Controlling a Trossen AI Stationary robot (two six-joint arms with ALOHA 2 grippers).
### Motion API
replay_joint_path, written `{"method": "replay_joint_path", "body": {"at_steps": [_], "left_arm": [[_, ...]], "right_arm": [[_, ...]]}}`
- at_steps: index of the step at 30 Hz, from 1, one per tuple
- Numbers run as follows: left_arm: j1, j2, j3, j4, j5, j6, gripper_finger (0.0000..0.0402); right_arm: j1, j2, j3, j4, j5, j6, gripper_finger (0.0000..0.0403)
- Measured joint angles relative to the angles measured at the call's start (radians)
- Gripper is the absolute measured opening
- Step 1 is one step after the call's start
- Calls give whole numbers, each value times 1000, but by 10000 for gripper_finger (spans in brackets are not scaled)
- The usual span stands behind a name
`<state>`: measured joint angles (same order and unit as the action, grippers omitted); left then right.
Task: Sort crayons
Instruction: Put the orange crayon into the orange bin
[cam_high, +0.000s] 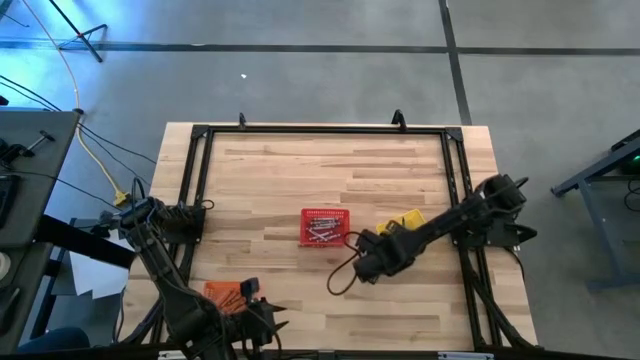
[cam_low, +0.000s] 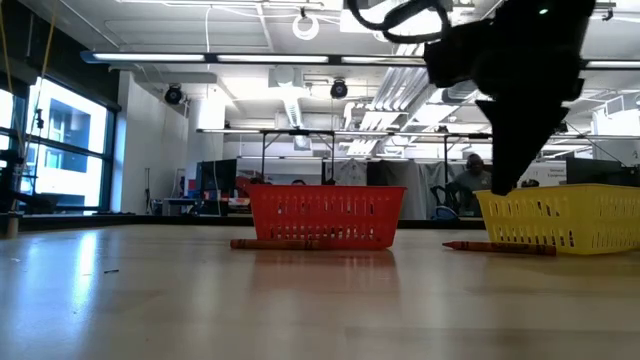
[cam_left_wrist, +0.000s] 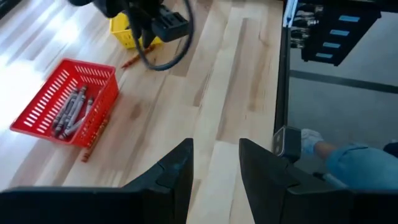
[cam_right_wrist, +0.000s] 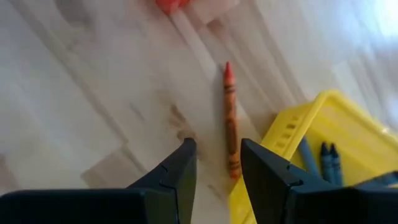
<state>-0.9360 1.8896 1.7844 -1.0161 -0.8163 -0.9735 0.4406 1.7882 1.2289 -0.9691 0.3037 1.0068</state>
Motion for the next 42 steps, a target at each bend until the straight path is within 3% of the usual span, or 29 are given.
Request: {"method": "replay_joint_path", "body": {"at_steps": [14,28,42], "left_arm": [[6,0,0,-2,-6,20,115],[6,0,0,-7,-6,55,115],[20,0,0,-7,0,87,115]], "right_arm": [[-119,1,-1,32,-74,-166,117],[-127,130,-1,65,-118,-248,117],[-156,138,-1,65,-110,-285,117]]}}
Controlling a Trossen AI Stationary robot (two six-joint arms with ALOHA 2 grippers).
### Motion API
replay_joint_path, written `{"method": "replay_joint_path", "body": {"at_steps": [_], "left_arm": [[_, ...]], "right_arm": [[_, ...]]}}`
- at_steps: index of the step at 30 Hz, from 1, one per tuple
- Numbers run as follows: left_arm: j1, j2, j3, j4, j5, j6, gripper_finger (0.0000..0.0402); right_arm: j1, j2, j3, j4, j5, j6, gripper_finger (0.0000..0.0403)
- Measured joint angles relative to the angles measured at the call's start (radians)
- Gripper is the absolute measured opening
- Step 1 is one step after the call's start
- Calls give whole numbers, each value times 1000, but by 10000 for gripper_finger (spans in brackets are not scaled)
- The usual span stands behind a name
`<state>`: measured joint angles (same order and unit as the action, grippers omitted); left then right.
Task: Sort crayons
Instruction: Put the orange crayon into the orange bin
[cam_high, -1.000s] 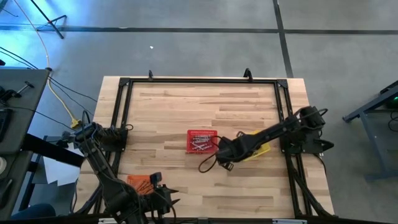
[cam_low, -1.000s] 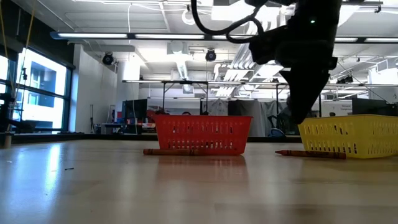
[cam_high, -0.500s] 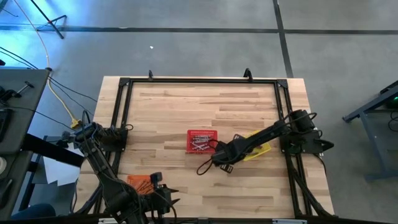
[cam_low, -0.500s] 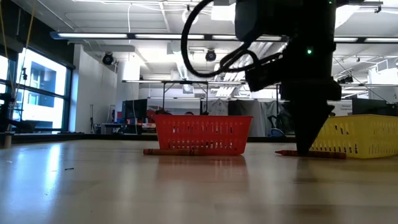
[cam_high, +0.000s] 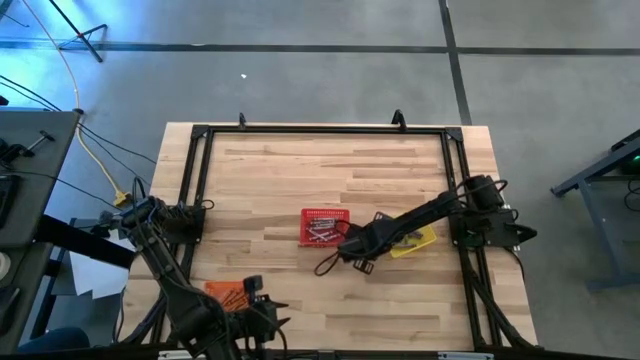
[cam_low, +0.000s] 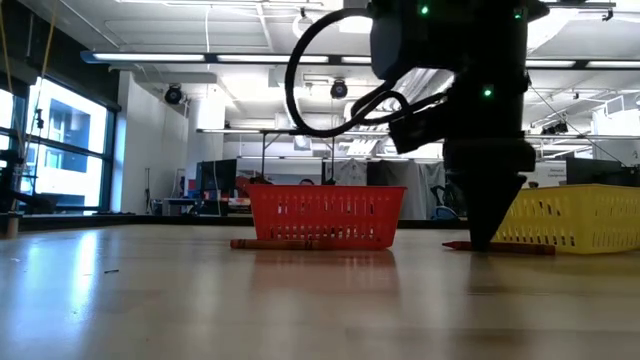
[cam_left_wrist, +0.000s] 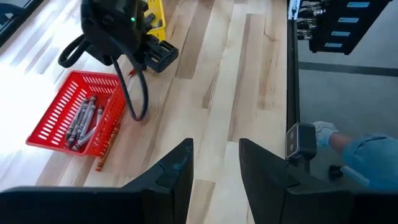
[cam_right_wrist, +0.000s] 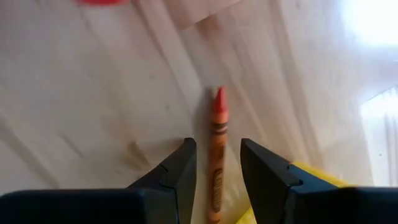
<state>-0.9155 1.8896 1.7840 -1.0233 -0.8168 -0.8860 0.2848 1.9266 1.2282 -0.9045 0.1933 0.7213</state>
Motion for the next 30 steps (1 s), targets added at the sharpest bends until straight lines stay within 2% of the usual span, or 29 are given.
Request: {"method": "replay_joint_path", "body": {"at_steps": [10,17,25,30], "left_arm": [[0,0,0,0,3,8,115],[5,0,0,0,3,8,115],[5,0,0,-1,6,8,115],[5,0,0,-1,15,8,115]], "right_arm": [[-26,0,0,0,4,-32,117],[-26,5,1,11,-46,-60,117],[-37,18,4,23,-57,-83,115],[-43,19,3,34,-81,-102,83]]}}
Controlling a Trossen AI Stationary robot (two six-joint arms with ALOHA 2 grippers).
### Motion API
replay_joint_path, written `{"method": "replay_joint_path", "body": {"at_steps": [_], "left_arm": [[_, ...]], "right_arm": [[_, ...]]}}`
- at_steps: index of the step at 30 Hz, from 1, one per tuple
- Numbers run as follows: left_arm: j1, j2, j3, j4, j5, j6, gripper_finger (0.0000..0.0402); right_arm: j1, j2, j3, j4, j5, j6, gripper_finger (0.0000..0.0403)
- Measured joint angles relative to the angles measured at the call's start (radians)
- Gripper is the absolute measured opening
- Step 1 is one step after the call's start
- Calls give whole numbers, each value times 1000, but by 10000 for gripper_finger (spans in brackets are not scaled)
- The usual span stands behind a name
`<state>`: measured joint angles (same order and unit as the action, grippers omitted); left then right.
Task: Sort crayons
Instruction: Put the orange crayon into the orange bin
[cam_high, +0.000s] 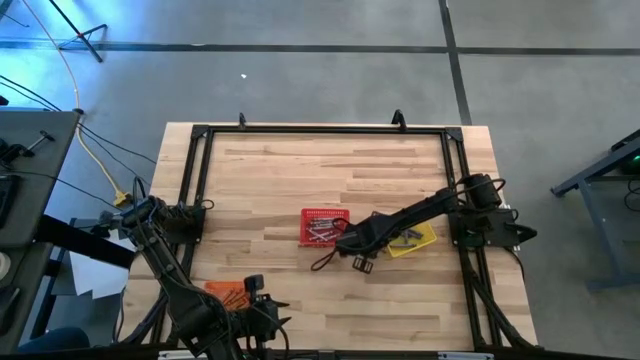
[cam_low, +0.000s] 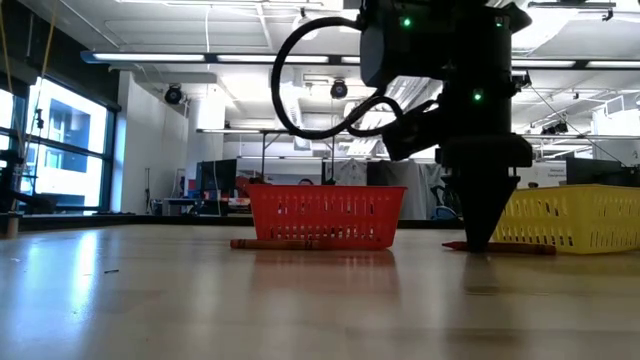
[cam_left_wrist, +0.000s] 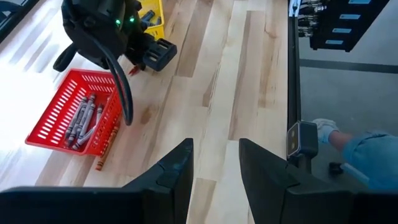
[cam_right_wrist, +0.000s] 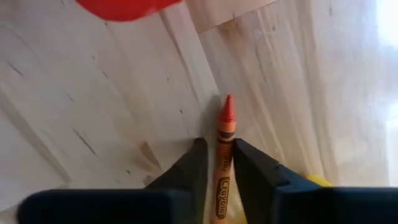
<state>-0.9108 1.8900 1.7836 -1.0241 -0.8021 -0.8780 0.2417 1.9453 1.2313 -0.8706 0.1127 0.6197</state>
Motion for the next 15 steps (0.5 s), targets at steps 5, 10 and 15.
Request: {"method": "replay_joint_path", "body": {"at_steps": [5,10,15], "left_arm": [[0,0,0,0,0,0,115],[0,0,0,0,0,0,115],[0,0,0,0,0,0,115]], "right_arm": [[0,1,0,10,-39,-3,17],[4,1,-1,14,-51,-17,14],[6,4,11,-1,-47,-18,4]]}}
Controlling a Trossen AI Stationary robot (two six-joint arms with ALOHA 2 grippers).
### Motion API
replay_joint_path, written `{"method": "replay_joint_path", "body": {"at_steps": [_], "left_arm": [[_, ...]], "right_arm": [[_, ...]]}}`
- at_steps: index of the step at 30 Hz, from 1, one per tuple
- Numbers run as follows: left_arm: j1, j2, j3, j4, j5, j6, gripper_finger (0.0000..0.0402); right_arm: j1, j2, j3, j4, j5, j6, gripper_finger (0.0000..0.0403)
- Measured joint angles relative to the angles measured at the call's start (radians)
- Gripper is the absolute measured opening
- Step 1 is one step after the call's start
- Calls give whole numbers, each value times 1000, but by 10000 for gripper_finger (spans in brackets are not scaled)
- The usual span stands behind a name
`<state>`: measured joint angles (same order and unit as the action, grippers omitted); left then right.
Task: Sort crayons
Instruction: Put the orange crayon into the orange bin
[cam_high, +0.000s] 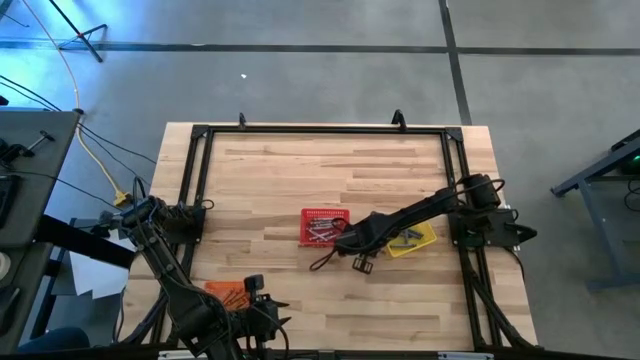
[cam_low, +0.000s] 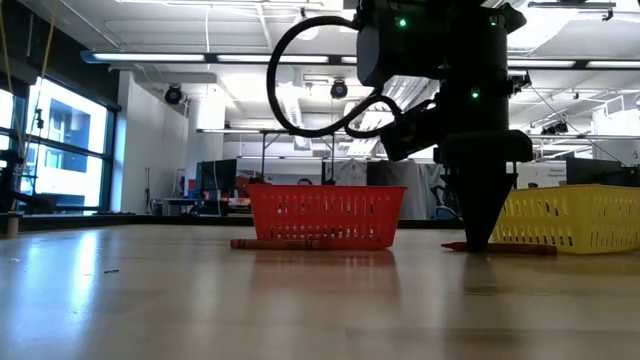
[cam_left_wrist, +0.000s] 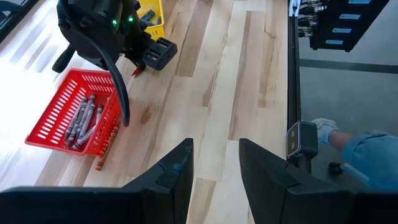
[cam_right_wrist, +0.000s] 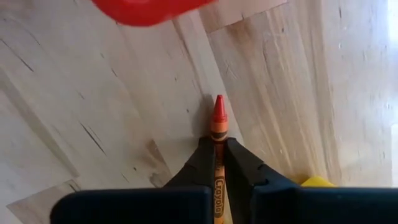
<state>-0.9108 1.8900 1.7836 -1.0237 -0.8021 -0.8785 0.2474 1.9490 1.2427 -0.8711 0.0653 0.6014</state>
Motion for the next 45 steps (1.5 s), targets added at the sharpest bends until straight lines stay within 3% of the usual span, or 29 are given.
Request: {"method": "replay_joint_path", "body": {"at_steps": [16,20,26,30,40,45], "left_arm": [[-14,0,0,0,95,-30,115],[-18,0,-18,9,82,-28,115],[-19,2,-101,31,37,-52,115],[-19,2,-142,96,-63,-30,115],[-35,2,-201,428,-382,286,115],[-6,2,-200,568,-439,345,115]], "right_arm": [[96,4,201,-79,13,-63,1],[174,-13,269,-100,90,-29,1],[332,-41,378,-98,342,49,1],[436,-42,447,-71,588,104,1],[626,-44,479,129,1147,113,0],[652,-43,478,200,1261,98,0]]}}
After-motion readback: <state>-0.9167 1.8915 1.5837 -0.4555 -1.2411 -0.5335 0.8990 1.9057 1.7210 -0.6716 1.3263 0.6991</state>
